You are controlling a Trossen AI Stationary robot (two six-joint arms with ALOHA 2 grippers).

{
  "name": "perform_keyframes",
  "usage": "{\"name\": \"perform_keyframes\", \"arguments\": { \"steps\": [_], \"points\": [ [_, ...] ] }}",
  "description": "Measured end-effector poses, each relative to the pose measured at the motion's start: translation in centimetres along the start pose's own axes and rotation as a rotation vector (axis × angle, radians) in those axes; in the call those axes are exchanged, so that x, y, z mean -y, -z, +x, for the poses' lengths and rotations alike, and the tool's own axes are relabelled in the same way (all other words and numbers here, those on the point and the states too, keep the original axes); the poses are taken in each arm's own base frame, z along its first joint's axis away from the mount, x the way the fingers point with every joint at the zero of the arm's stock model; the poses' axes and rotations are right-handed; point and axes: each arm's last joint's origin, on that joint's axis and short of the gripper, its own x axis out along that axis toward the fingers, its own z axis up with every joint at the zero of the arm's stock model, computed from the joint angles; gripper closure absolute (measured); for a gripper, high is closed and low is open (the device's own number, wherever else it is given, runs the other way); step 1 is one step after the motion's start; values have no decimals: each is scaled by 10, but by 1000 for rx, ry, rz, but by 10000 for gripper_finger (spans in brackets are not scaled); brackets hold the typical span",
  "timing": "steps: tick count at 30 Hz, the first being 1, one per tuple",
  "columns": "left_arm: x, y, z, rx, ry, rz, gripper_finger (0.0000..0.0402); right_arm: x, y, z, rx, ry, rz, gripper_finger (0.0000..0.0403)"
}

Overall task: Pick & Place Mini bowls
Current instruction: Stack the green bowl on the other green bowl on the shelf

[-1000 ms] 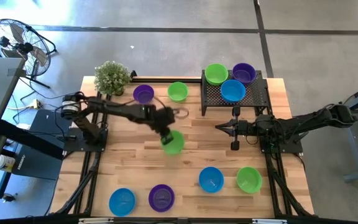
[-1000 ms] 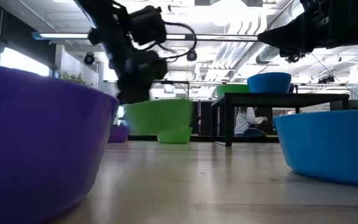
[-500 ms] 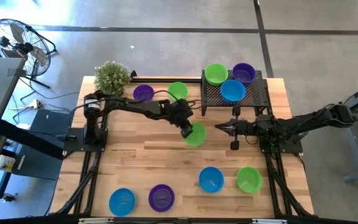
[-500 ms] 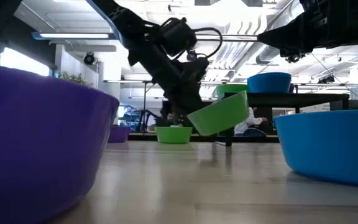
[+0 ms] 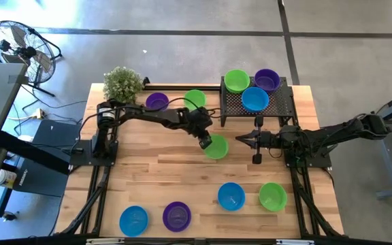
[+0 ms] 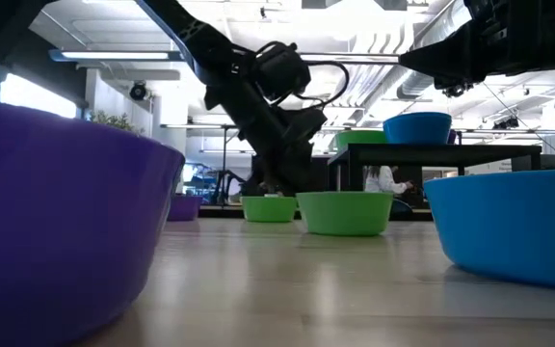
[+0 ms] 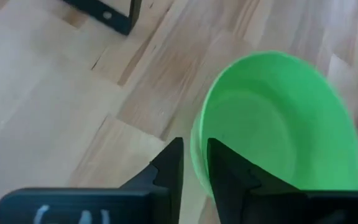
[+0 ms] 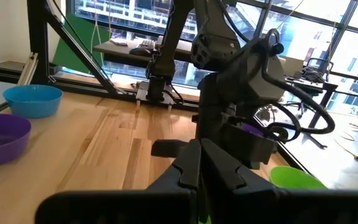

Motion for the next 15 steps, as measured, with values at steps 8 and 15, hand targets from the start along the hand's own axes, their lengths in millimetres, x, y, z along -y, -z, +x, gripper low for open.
{"name": "perform_keyframes", "arguments": {
  "steps": [8, 15],
  "points": [
    [11, -4, -28, 38, -31, 174, 349, 0, 0, 0, -1, -1, 1, 402],
    [20, 20, -63, 272, 3, 247, 389, 2, -9, 4, -65, 70, 59, 402]
  ]
}}
